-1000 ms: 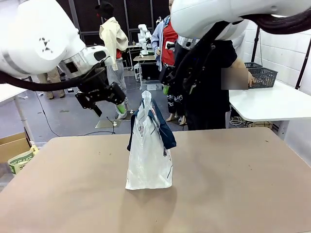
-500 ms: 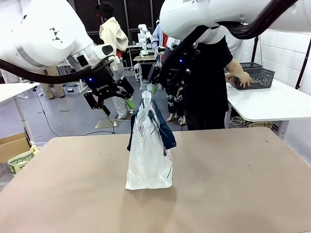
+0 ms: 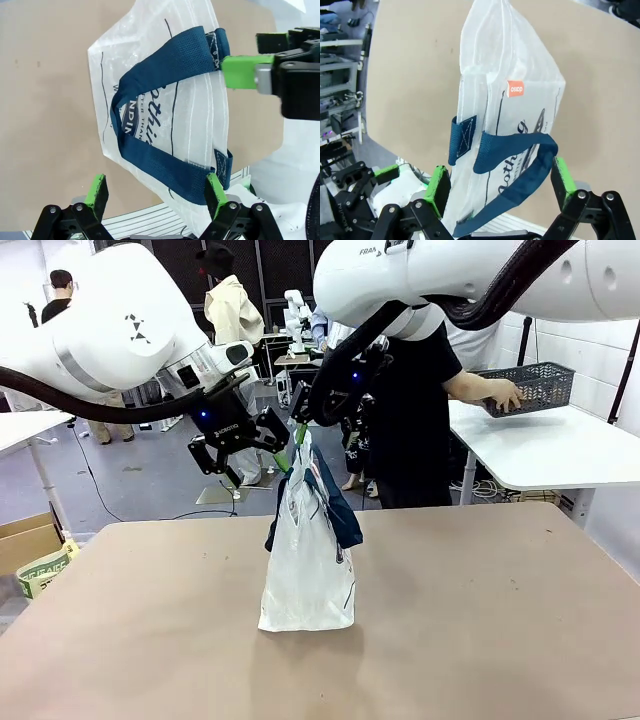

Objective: Transfer purchased items from the store into the shopping bag.
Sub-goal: Open the Reusable shopping bag in the center of the table.

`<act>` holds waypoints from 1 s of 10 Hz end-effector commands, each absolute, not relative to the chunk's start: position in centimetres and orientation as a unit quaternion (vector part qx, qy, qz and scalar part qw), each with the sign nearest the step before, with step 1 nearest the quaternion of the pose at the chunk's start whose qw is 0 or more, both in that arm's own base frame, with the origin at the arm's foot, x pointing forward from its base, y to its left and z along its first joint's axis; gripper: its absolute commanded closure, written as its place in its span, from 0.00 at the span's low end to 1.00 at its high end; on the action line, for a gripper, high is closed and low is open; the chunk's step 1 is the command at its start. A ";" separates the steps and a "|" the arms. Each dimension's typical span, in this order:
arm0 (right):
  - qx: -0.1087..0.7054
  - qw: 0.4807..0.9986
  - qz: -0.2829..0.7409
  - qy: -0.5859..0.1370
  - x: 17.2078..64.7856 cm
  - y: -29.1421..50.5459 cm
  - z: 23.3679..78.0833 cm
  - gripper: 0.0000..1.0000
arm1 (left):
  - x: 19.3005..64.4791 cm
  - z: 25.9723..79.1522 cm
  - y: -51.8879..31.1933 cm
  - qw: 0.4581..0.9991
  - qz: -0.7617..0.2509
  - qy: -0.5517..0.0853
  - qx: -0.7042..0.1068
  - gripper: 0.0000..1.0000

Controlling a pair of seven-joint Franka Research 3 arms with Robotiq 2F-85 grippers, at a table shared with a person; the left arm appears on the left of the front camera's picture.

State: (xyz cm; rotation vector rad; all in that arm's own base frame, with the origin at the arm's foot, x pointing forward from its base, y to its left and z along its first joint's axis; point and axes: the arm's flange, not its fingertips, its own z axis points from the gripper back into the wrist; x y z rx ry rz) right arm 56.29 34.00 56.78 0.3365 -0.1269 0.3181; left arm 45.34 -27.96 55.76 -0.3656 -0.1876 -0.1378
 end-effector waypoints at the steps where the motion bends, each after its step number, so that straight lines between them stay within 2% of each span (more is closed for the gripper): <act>1: 0.160 0.976 0.144 -0.042 56.9 34.5 56.3 0.00 | 45.2 56.3 -28.3 0.972 -0.055 -0.104 -0.202 0.00; 4: 0.162 0.975 0.146 -0.038 56.0 34.5 55.5 0.00 | 44.6 56.7 -28.5 0.972 -0.053 -0.114 -0.200 0.00; 10: 0.157 0.980 0.123 -0.021 56.0 35.2 53.3 0.00 | 46.3 53.9 -28.5 0.977 -0.011 -0.097 -0.189 0.00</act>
